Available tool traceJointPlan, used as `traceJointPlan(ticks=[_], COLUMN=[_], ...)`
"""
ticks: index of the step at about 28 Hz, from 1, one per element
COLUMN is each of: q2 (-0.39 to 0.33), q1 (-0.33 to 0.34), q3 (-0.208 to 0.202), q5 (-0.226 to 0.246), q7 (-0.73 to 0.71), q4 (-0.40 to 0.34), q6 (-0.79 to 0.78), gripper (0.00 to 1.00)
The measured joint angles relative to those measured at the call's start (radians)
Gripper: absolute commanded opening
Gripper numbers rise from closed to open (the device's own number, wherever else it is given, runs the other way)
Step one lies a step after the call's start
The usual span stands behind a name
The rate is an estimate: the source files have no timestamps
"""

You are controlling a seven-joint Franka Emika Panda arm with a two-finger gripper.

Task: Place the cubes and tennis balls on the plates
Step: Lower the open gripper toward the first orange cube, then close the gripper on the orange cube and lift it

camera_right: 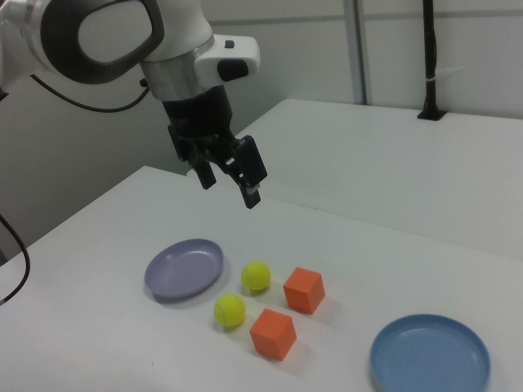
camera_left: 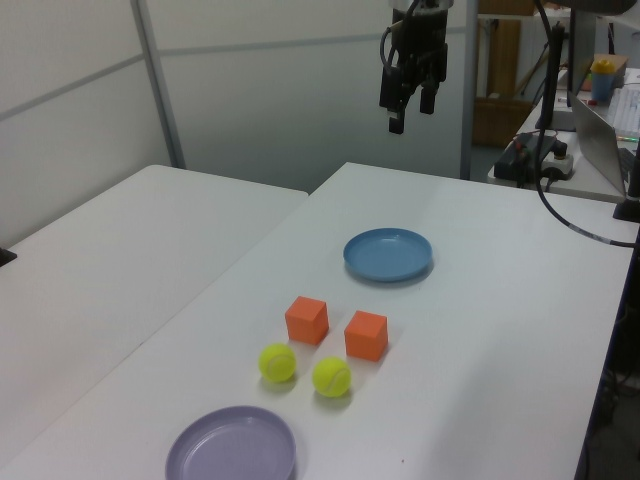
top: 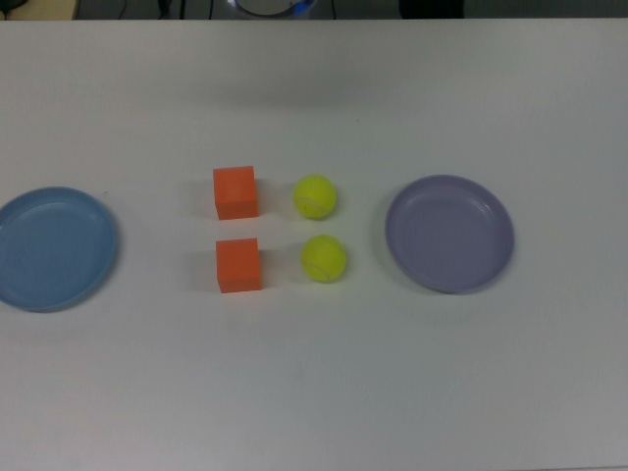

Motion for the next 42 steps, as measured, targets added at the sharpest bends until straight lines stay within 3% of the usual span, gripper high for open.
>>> traceJointPlan(ticks=[2,7,11,15,23,32,42], q2=[0.000,0.032,0.084,0.180,0.391,0.513,0.596], q1=[0.001,0.012,0.048,0.087,0.114,0.146,0.165], q3=[0.003,0.110,0.148,0.150,0.149,0.149,0.149], q5=[0.000,-0.021,-0.053,-0.082,-0.128,-0.275,-0.373], q7=[-0.007,-0.031,-0.029,-0.029,-0.028,0.070,0.149], q4=[0.000,-0.008,-0.016,-0.028,-0.035,-0.064,-0.066], q6=[0.000,0.000,0.000,0.061,0.338,0.499,0.513], gripper=[1.00,1.00,1.00,1.00,1.00,1.00,1.00])
